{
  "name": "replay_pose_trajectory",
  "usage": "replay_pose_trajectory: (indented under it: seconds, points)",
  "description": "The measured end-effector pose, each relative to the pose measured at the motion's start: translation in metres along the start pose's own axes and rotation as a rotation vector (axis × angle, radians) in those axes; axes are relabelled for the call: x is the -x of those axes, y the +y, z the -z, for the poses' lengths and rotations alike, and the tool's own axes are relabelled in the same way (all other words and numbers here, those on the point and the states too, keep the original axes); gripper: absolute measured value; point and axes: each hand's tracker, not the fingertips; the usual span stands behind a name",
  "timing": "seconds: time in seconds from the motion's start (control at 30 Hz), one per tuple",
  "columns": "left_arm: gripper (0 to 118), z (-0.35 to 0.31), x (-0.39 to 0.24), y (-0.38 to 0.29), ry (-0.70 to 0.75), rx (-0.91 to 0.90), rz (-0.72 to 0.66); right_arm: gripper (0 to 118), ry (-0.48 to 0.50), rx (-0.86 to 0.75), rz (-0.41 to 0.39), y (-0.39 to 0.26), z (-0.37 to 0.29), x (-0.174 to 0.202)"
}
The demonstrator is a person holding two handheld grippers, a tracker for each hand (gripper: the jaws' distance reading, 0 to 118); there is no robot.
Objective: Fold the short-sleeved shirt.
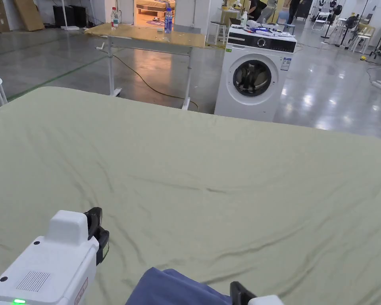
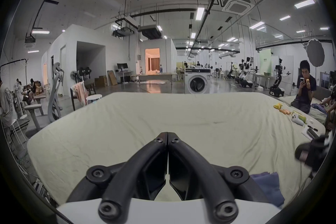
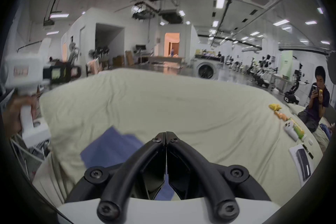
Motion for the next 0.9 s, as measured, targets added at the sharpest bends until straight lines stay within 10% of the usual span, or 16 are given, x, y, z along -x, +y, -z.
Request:
replay_pose_trajectory:
  seconds: [0.6, 0.8, 0.9]
  points:
    - [6, 0.03, 0.044, -0.043, -0.359, 0.419, -0.253, 0, -0.163, 0.159, 0.104, -0.073, 0.056, 0.012]
    - [86, 0.071, 0.069, -0.056, -0.649, 0.62, -0.508, 0, -0.13, 0.185, 0.132, -0.071, 0.056, 0.002]
    - [92, 0.094, 0.071, -0.071, -0.779, 0.705, -0.563, 0, -0.115, 0.192, 0.157, -0.071, 0.056, -0.002]
